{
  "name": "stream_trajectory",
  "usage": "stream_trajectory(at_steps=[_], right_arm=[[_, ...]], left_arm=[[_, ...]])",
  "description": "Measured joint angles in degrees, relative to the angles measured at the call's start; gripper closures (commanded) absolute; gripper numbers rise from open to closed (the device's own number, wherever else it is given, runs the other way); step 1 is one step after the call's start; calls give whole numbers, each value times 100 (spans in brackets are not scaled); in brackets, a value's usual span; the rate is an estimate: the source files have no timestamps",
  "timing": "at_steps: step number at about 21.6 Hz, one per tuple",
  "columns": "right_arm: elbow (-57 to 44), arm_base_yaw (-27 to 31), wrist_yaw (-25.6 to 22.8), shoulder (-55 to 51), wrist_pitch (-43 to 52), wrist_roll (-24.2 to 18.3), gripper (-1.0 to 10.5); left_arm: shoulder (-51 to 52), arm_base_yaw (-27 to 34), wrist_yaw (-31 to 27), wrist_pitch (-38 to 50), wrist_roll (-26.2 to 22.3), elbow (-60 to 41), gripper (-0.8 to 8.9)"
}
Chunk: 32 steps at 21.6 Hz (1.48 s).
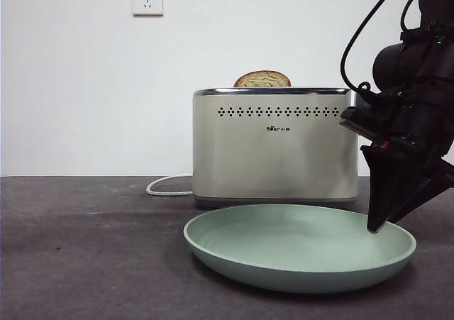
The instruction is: Take the bread from the toaster,put the bread on the plate,put the plate on the table
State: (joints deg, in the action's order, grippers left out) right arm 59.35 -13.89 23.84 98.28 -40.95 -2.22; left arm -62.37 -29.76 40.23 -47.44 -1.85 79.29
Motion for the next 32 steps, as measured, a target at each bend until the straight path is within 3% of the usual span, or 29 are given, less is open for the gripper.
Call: stream_trajectory(at_steps=[5, 9, 14, 18, 23, 32], right_arm=[[0, 0, -7, -195, -15, 4, 959], [0, 0, -11, -949, -13, 79, 959], [0, -44, 444, -2039, -77, 286, 959], [0, -501, 446, -2789, -98, 577, 959], [0, -1222, 197, -2979, 52, 896, 959], [0, -1613, -179, -2979, 203, 1060, 959]], left_arm=[[0, 0, 2, -79, 0, 0, 822], [0, 0, 33, -105, 33, 0, 822], [0, 0, 81, -92, 179, 0, 822], [-181, -35, 339, -26, 520, 0, 823], [-817, -42, 328, -59, 866, 0, 822], [-1781, -42, -566, -719, 942, 0, 822]])
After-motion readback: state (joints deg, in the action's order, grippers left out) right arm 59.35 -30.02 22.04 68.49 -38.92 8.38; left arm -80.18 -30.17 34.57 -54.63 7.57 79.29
